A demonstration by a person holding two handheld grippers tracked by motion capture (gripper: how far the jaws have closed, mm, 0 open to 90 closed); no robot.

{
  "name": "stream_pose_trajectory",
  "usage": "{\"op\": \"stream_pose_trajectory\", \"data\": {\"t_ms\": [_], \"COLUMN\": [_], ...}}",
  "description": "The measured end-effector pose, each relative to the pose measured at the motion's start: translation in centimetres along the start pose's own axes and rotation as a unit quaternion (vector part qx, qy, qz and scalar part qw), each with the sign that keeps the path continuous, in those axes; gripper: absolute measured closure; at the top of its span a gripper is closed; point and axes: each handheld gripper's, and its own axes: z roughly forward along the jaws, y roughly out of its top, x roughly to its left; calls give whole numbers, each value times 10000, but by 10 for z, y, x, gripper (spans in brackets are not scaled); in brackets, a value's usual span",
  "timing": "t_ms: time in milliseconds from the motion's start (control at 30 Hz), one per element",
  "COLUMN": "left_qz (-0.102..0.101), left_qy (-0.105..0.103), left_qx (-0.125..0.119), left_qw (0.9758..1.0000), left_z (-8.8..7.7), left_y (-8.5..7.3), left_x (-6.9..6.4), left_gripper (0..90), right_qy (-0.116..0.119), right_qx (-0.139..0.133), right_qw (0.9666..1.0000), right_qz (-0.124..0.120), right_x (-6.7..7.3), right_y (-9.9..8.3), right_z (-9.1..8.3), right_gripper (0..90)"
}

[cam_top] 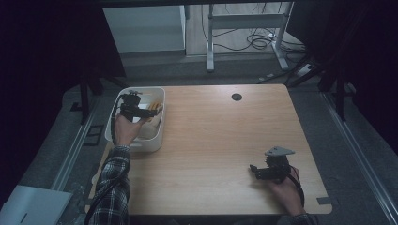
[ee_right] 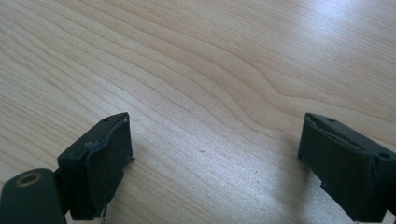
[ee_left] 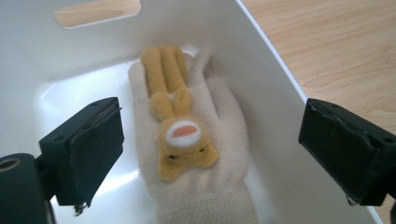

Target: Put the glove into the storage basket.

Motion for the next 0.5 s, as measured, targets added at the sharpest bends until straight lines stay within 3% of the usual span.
{"op": "stream_pose_trajectory", "data": {"t_ms": [500], "left_qz": [7], "left_qy": [-38], "left_qx": [-248], "left_qw": [9997], "left_z": [-28], "left_y": [-6], "left_x": [3], "left_gripper": [64], "right_qy": [1], "right_qx": [4], "right_qw": [10000], "right_qz": [5], "right_x": [0], "right_y": [0], "right_z": [0], "right_gripper": [101]}}
